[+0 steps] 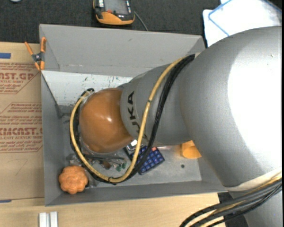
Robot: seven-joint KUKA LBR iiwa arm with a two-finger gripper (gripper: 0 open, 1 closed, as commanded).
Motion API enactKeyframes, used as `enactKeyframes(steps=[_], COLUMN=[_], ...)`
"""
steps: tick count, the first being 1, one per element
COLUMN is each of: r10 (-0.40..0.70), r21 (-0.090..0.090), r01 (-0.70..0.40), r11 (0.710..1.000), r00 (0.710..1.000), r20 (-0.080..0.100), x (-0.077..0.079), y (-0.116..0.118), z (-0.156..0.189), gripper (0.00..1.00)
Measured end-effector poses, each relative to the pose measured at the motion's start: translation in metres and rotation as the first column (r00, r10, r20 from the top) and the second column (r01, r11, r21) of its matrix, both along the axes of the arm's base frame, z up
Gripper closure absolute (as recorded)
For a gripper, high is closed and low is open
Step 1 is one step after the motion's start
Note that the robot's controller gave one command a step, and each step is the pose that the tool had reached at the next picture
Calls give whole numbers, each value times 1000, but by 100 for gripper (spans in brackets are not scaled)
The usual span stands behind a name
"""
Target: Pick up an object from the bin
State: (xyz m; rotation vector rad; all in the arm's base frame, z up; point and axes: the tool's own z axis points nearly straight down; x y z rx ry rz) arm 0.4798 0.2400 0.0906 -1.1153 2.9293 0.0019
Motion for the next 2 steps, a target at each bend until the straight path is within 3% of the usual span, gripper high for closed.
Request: enactKeyframes(steps=[2], r10=[0], r21=[0], r01=[0], r11=[1000], r00=[1000], r20=[-2], x=[-1], y=[1], z=[53], gripper=[100])
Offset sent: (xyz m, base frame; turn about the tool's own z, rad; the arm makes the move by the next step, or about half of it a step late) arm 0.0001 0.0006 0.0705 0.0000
